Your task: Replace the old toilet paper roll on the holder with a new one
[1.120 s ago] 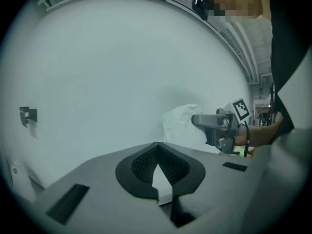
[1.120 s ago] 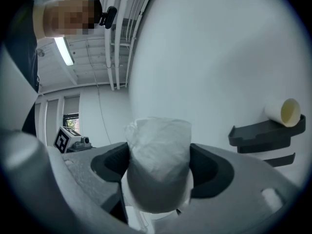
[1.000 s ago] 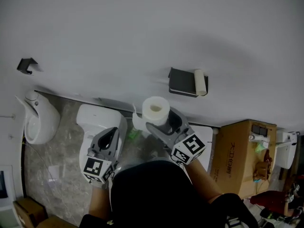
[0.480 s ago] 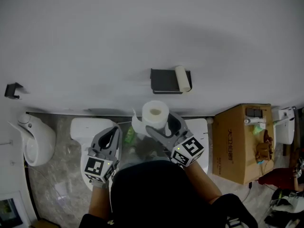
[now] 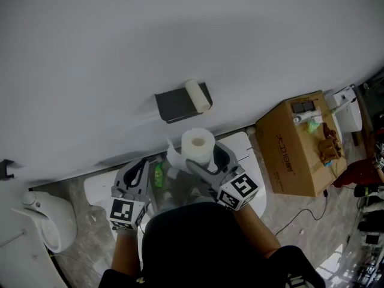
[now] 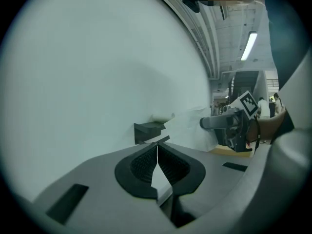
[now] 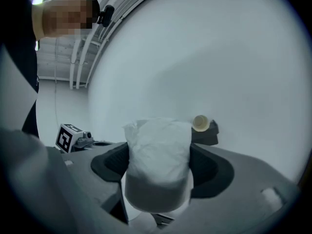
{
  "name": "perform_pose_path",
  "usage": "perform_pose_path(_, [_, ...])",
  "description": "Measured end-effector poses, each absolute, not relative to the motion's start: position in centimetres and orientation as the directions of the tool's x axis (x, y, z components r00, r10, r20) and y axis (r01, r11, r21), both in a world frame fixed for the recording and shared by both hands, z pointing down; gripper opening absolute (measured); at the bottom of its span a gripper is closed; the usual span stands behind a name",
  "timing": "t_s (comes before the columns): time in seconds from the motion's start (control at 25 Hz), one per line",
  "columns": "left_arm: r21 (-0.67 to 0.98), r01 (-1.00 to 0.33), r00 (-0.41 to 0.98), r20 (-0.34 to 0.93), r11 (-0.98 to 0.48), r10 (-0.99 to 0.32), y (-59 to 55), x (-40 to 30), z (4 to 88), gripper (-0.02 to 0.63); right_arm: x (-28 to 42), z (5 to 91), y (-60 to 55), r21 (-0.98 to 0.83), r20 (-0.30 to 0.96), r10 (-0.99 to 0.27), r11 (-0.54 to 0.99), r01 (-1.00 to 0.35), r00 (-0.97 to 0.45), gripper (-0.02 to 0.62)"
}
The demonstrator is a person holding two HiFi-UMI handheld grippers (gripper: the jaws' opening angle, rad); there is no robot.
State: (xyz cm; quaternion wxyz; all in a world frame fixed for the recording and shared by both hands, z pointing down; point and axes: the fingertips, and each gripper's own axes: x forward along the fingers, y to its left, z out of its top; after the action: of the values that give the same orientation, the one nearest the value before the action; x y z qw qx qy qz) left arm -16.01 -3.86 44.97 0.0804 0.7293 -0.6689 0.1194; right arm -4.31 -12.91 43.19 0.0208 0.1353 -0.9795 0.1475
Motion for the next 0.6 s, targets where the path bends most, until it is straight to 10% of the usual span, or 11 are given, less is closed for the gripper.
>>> perform_pose_path(0.6, [-0.208, -0.909, 0.304, 0.258, -0.360, -0.917, -12.5, -9.1, 44.2, 0.015, 6.9, 44.1, -14.7, -0.274, 0.138, -0.610, 0.733, -0.622, -0.780, 0.368])
